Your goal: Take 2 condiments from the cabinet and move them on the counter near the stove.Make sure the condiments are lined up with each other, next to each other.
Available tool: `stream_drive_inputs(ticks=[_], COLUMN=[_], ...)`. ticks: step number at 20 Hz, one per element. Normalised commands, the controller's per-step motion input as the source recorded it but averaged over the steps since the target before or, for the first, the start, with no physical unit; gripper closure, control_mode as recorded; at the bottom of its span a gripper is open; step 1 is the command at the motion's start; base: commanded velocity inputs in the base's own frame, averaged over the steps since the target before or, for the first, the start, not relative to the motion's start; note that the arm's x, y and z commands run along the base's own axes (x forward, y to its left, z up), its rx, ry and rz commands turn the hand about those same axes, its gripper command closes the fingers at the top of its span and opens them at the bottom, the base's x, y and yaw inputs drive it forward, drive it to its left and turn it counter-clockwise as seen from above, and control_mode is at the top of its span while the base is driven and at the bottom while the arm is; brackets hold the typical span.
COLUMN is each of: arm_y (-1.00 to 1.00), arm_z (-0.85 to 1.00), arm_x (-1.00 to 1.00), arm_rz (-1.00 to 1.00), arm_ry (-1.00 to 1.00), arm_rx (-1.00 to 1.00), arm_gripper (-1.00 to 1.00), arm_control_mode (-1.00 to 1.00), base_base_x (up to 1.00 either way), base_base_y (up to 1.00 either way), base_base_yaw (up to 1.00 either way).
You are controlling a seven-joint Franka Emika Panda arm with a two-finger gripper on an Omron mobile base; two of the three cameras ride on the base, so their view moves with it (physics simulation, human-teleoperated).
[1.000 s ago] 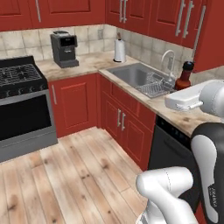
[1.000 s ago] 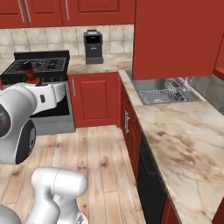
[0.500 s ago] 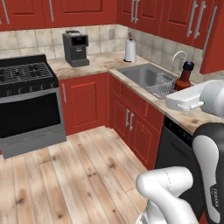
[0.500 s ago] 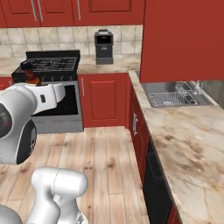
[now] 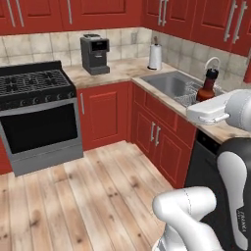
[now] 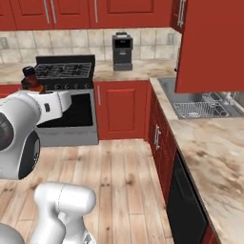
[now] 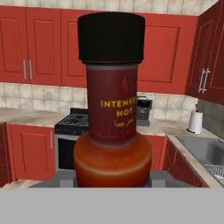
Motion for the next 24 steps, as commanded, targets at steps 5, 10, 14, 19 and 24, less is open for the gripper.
stream_drive_inputs(ticks=[5,10,14,19,24], arm_y=[0.00,0.00,0.00,0.00,0.00], arm_z=[0.00,0.00,0.00,0.00,0.00], arm_x=[0.00,0.00,0.00,0.00,0.00], arm_rz=[0.00,0.00,0.00,0.00,0.00], arm_ry=[0.00,0.00,0.00,0.00,0.00], arm_rx=[0.00,0.00,0.00,0.00,0.00], arm_gripper=[1.00,1.00,1.00,1.00,1.00], arm_control_mode=[1.00,1.00,1.00,1.00,1.00], base_base_x=[0.43,0.59,0.72,0.90,0.99], base_base_y=[0.67,0.57,0.56,0.48,0.12], base_base_yaw=[0.05,0.10,0.14,0.24,0.32])
